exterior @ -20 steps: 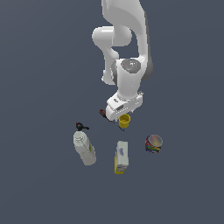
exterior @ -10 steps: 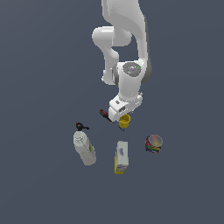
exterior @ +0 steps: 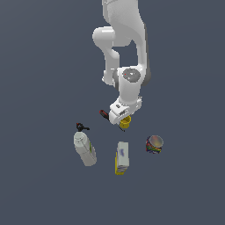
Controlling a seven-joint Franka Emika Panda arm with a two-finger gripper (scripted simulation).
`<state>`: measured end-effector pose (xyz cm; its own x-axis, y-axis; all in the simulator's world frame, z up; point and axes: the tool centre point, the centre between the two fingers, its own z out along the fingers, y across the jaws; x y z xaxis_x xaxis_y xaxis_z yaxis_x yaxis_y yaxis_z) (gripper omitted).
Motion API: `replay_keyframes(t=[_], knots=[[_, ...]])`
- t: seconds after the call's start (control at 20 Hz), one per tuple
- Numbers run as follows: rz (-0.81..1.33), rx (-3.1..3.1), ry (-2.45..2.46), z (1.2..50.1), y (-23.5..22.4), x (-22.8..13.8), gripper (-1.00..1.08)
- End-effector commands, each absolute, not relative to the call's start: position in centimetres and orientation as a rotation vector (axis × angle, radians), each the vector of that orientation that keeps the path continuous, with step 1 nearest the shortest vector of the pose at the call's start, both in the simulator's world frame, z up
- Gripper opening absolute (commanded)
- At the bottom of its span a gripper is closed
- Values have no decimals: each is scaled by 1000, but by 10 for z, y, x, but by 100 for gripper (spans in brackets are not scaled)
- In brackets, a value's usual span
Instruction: Pick up a designated object from a clutter of objects.
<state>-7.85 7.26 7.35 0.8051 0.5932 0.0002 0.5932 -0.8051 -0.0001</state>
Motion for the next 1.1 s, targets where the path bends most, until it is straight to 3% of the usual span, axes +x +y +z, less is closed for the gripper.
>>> replay_keyframes(t=[0.0, 0.4, 0.45, 1.05], knots=[[0, -2984, -983, 62, 73, -79, 100], [0, -2983, -985, 46, 73, -79, 100], [0, -2983, -985, 46, 73, -79, -100], [-2, -2984, -983, 48, 72, -78, -100]])
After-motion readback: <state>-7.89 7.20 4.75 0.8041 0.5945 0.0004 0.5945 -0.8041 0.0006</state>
